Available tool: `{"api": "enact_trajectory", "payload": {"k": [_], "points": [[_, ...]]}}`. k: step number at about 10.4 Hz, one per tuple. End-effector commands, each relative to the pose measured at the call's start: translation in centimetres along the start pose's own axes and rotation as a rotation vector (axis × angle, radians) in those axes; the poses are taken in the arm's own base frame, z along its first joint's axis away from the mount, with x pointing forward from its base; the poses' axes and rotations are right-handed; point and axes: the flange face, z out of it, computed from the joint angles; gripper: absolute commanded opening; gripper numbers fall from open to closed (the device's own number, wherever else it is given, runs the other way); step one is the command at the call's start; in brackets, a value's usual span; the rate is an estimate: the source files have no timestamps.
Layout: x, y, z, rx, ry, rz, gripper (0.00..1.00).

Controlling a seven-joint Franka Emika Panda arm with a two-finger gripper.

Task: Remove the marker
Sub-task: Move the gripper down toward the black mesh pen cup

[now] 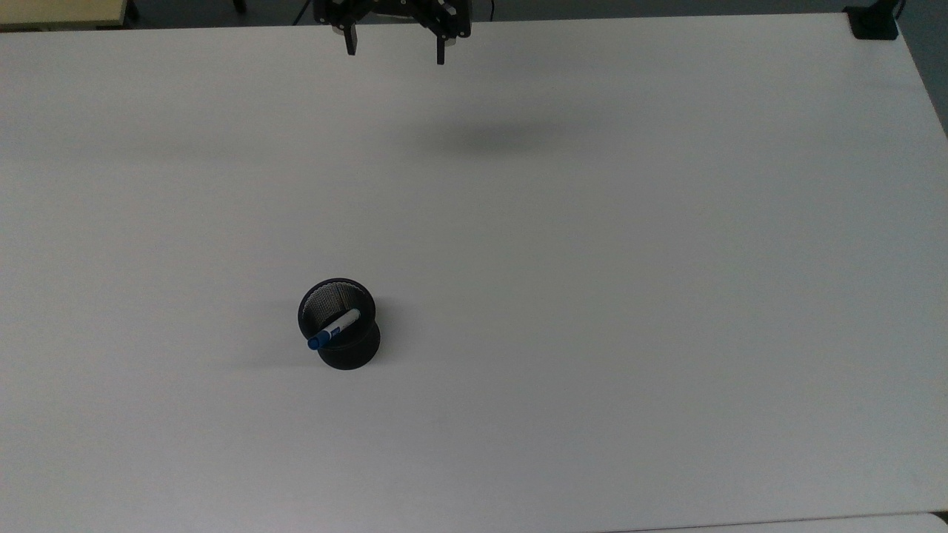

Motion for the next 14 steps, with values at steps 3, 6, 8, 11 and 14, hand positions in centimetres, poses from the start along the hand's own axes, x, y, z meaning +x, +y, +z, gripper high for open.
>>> {"api": "enact_trajectory", "payload": {"k": [3, 6, 8, 11, 14], "points": [[1.3, 0.8, 0.4, 0.011, 0.041, -0.007, 1.0], [3.3, 2.1, 1.6, 0.004, 0.096, 0.014, 1.0], [5.5, 2.5, 3.5, -0.032, 0.157, 0.01, 1.0], [9.2, 4.1, 6.8, -0.028, 0.276, 0.034, 1.0], [13.2, 5.3, 10.6, -0.016, 0.352, 0.098, 1.0]]}}
